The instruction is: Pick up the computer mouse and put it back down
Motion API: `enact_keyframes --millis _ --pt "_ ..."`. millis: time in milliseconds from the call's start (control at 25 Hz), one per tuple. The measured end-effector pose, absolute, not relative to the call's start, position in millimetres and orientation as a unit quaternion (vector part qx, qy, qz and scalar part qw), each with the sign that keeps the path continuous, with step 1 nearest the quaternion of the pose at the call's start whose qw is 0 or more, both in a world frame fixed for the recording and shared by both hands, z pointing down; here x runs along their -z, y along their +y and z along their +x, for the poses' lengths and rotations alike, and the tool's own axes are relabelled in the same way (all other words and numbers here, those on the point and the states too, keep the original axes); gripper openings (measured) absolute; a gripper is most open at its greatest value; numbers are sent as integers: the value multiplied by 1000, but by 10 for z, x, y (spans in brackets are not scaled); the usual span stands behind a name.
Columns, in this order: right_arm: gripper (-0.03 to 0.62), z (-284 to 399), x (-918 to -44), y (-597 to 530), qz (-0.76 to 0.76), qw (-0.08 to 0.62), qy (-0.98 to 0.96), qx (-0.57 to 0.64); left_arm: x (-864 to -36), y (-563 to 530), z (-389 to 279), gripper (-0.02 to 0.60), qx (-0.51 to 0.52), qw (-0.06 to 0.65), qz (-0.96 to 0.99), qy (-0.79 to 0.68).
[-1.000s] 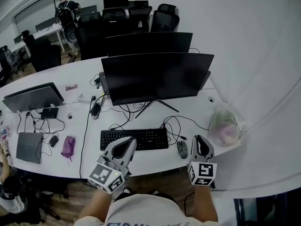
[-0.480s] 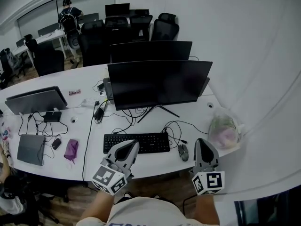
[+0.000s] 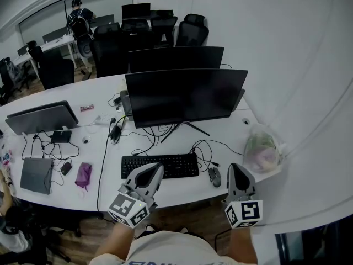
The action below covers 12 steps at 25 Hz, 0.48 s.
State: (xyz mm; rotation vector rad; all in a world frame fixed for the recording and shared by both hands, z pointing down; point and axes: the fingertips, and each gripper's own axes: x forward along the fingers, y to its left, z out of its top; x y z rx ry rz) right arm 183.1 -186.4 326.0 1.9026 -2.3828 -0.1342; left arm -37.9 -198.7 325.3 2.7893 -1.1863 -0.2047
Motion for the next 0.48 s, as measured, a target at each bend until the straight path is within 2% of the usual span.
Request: enact_keyframes --millis 480 --pt "21 1808 -3216 -1878 616 49 -784 51 -3232 -1994 -369 8 65 49 918 -389"
